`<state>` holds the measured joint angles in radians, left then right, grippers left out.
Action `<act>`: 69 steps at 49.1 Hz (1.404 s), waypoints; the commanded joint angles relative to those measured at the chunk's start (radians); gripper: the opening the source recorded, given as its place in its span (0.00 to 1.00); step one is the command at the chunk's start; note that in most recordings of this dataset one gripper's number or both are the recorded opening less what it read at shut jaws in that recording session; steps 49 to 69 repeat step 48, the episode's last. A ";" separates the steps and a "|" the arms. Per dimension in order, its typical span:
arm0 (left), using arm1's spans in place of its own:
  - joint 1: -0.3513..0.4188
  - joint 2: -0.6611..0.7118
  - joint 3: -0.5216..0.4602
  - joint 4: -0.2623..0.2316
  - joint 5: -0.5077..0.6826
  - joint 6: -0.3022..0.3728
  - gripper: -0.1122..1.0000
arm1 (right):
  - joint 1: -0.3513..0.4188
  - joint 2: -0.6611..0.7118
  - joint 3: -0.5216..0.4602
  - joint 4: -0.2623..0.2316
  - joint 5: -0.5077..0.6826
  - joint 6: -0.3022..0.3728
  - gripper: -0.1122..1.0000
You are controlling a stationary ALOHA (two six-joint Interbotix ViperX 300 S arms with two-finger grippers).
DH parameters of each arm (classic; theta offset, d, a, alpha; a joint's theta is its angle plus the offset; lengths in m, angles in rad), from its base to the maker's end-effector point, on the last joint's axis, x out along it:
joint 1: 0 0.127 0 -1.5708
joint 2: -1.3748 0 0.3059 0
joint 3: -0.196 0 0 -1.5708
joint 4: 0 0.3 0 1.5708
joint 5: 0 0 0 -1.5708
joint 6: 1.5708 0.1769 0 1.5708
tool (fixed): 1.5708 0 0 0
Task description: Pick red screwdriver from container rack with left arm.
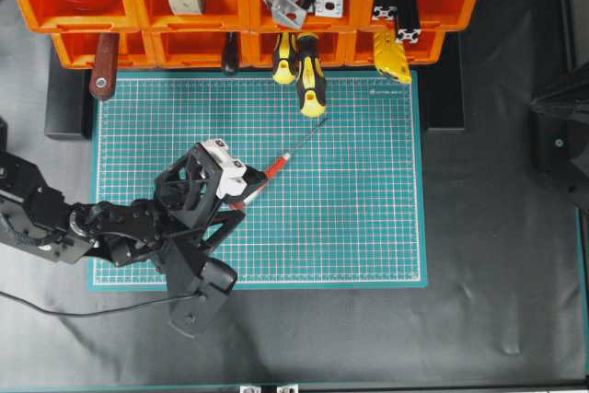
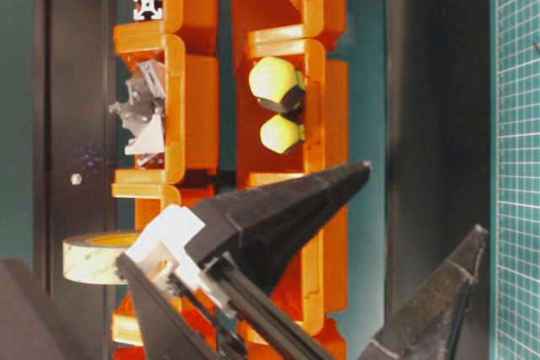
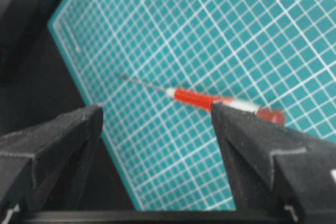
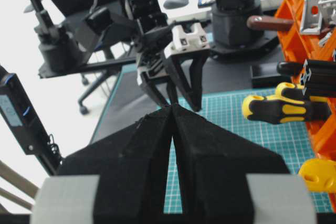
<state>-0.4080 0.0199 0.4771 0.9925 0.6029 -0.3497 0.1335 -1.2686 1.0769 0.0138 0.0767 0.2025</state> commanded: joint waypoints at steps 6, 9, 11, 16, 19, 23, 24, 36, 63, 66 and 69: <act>0.003 -0.020 0.014 0.000 -0.008 -0.074 0.83 | 0.000 0.015 -0.041 0.003 0.008 0.002 0.09; 0.002 -0.026 0.021 0.000 -0.011 -0.092 0.83 | 0.000 0.015 -0.041 0.002 0.012 0.002 0.09; 0.002 -0.031 0.028 0.002 -0.017 -0.107 0.83 | -0.002 0.015 -0.041 0.002 0.014 0.002 0.09; 0.002 -0.054 0.044 -0.002 -0.017 -0.179 0.83 | 0.000 0.015 -0.043 0.002 0.014 0.002 0.09; 0.002 -0.080 0.058 -0.003 -0.017 -0.247 0.83 | -0.002 0.014 -0.044 0.003 0.014 0.003 0.09; 0.002 -0.129 0.080 -0.003 -0.018 -0.331 0.83 | 0.000 0.009 -0.049 0.002 0.015 0.002 0.09; 0.002 -0.143 0.086 -0.003 -0.018 -0.345 0.83 | 0.000 0.008 -0.048 0.003 0.014 0.002 0.09; -0.012 -0.325 0.147 -0.003 -0.069 -0.466 0.83 | 0.000 0.017 -0.044 0.002 0.003 0.000 0.09; -0.021 -0.486 0.189 -0.003 -0.107 -0.503 0.83 | -0.002 0.018 -0.041 -0.005 -0.049 -0.006 0.09; -0.021 -0.486 0.189 -0.003 -0.107 -0.503 0.83 | -0.002 0.018 -0.041 -0.005 -0.049 -0.006 0.09; -0.021 -0.486 0.189 -0.003 -0.107 -0.503 0.83 | -0.002 0.018 -0.041 -0.005 -0.049 -0.006 0.09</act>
